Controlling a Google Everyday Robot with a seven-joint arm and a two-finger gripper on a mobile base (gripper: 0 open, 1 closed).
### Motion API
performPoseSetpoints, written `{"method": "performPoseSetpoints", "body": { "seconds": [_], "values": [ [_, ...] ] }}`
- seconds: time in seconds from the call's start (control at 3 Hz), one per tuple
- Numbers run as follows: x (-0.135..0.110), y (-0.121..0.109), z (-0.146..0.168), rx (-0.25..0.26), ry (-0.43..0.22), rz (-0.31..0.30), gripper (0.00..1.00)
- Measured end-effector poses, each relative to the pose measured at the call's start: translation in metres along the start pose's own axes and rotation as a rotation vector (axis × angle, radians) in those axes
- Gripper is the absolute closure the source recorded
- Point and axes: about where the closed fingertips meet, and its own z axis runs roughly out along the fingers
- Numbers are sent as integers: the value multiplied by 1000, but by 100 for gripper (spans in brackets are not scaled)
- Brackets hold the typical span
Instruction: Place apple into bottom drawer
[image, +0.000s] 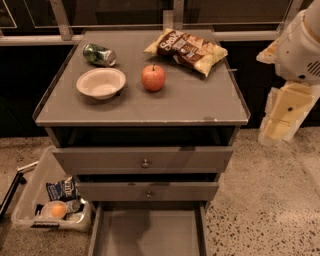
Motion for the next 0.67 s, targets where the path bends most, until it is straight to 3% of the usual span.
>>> {"method": "performPoseSetpoints", "body": {
  "seconds": [0.67],
  "values": [
    [-61,-40,17,84,-177,-106,0]
  ]
}}
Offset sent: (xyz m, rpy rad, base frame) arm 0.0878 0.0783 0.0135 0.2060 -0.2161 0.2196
